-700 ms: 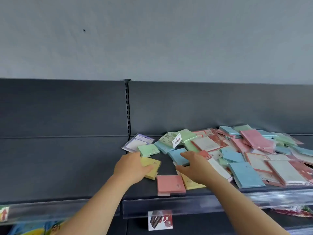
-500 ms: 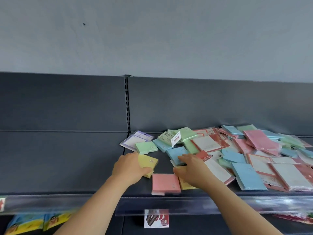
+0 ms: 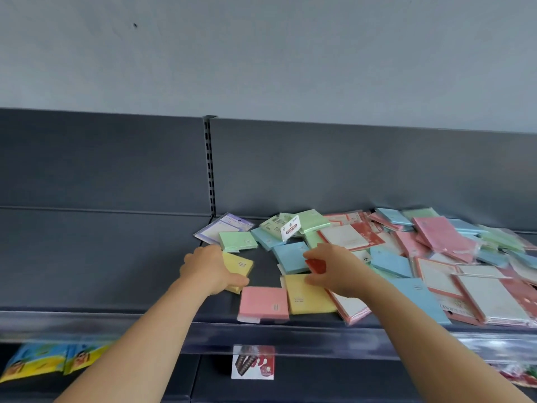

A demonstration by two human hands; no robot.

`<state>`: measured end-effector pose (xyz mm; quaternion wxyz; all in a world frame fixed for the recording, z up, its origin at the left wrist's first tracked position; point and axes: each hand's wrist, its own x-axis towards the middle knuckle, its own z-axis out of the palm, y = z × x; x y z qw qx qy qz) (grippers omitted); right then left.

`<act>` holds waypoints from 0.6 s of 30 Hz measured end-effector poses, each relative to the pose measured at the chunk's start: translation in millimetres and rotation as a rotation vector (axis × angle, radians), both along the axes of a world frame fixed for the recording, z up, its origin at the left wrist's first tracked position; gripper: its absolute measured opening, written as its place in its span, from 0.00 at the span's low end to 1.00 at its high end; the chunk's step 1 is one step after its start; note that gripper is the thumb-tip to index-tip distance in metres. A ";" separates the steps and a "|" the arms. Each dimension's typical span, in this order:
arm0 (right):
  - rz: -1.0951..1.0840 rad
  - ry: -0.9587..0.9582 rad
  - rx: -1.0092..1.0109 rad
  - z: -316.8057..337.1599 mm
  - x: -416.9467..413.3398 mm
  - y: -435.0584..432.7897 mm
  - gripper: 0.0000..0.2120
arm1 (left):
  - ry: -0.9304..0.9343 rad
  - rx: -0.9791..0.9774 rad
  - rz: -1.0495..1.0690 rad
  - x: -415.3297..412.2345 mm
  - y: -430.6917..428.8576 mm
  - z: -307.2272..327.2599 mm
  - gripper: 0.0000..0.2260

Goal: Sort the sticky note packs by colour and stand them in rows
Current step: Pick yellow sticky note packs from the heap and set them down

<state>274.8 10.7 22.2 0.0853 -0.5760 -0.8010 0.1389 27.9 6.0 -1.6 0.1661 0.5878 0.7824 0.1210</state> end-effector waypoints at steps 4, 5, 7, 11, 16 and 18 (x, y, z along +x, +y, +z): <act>0.051 -0.035 -0.069 3.1 8.0 3.7 0.31 | 0.056 0.012 0.018 -0.4 -2.5 3.6 0.41; 0.057 -0.072 -0.092 3.2 9.6 4.7 0.35 | 0.045 0.039 0.019 0.0 -4.2 4.1 0.43; 0.063 -0.162 -0.109 3.8 13.6 7.3 0.38 | -0.002 0.092 0.007 1.9 -8.6 7.4 0.41; 0.067 -0.231 -0.123 6.3 21.9 11.0 0.37 | -0.184 0.242 0.007 0.0 -11.4 17.9 0.22; 0.118 -0.322 -0.148 1.8 24.3 13.2 0.35 | -0.366 0.364 0.008 -0.5 -10.5 25.1 0.11; 0.125 -0.329 -0.162 0.4 23.0 13.9 0.38 | -0.427 0.381 -0.002 2.1 -13.3 27.1 0.08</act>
